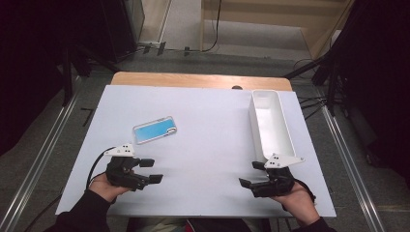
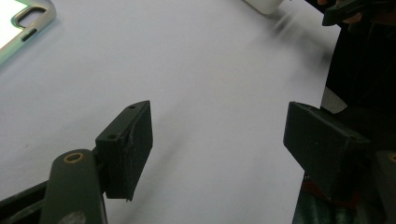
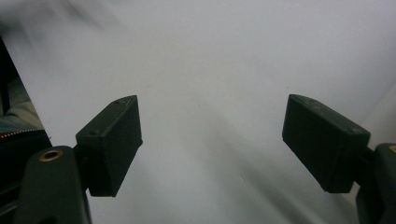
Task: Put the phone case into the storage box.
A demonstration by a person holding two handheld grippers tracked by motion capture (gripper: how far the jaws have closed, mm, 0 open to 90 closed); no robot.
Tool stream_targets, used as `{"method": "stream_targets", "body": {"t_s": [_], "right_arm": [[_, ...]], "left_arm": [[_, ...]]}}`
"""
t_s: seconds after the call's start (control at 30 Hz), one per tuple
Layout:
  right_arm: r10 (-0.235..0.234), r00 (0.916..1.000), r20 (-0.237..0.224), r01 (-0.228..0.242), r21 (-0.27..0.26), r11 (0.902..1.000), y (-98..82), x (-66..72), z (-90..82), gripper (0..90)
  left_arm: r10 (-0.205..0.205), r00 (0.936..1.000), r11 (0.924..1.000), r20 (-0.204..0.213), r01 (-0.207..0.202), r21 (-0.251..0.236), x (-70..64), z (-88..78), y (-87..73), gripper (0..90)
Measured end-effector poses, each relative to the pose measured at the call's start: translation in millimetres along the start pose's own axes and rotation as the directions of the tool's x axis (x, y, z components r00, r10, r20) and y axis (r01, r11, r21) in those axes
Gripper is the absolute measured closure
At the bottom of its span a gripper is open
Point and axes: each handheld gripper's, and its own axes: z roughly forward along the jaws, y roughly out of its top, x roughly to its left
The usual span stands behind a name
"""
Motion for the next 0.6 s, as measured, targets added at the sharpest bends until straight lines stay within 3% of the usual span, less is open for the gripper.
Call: {"method": "stream_targets", "body": {"t_s": [0.37,0.47,0.6], "right_arm": [[0.0,0.9999,-0.01,0.0,0.011,0.9999,0.1,0.9,0.8,18.5],[0.005,0.9999,-0.013,-0.005,0.008,1.0,0.2,1.6,0.8,18.5],[0.008,0.9999,-0.012,-0.008,0.004,1.0,0.1,1.5,0.9,18.5]], "left_arm": [[-0.006,1.0,1.0,0.006,0.006,0.003,0.9,-0.4,0.2,23.8],[-0.033,0.9994,0.9995,0.012,0.032,0.005,1.7,-0.1,0.7,23.8],[-0.03,0.9995,0.9995,0.012,0.03,0.004,1.8,-0.5,0.7,23.8]]}}
